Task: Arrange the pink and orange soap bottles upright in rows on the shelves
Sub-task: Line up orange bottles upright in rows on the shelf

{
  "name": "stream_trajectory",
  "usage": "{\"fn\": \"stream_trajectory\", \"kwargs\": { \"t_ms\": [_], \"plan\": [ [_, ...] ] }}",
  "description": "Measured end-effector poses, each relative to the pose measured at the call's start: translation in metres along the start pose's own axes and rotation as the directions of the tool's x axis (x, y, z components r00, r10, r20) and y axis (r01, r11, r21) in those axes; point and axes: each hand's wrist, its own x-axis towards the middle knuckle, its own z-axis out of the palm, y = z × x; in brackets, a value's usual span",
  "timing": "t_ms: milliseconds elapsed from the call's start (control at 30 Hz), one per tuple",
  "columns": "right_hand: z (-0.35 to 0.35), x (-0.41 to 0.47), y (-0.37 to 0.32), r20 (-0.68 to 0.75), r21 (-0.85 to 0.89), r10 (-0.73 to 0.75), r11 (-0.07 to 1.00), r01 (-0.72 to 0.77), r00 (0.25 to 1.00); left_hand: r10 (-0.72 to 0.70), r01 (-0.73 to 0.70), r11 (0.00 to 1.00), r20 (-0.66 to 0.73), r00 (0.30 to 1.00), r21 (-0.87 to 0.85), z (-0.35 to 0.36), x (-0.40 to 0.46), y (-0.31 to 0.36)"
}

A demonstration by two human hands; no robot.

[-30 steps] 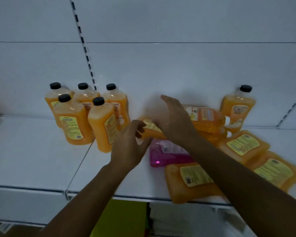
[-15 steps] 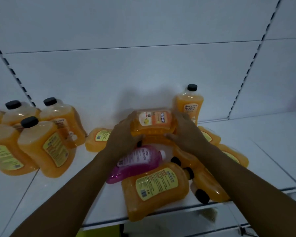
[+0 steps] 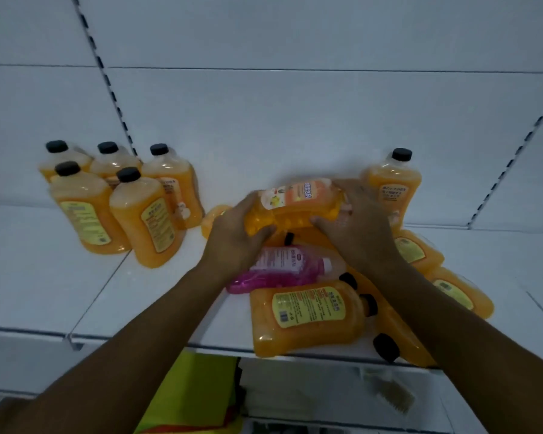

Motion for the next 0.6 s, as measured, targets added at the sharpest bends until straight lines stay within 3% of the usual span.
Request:
{"fn": "stream_trajectory", "kwargs": {
  "t_ms": [133, 300, 600],
  "plan": [
    [0.016, -0.01, -0.042, 0.018, 0.118, -0.093, 0.989, 0.09, 0.996, -0.092, 0.09, 0.996, -0.092, 0.992, -0.02, -0.035, -0.036, -0.003],
    [0.055, -0.028, -0.118, 0.083, 0.097, -0.262, 0.962, 0.253, 0.962, -0.261, 0.253, 0.965, -0.26, 0.93, -0.066, -0.085, -0.086, -0.036],
    [0.146, -0.06, -0.289, 0.103, 0.355, -0.516, 0.818, 0.453, 0.85, -0.415, 0.349, 0.908, -0.372, 0.831, -0.232, -0.232, -0.172, -0.124]
  ]
}}
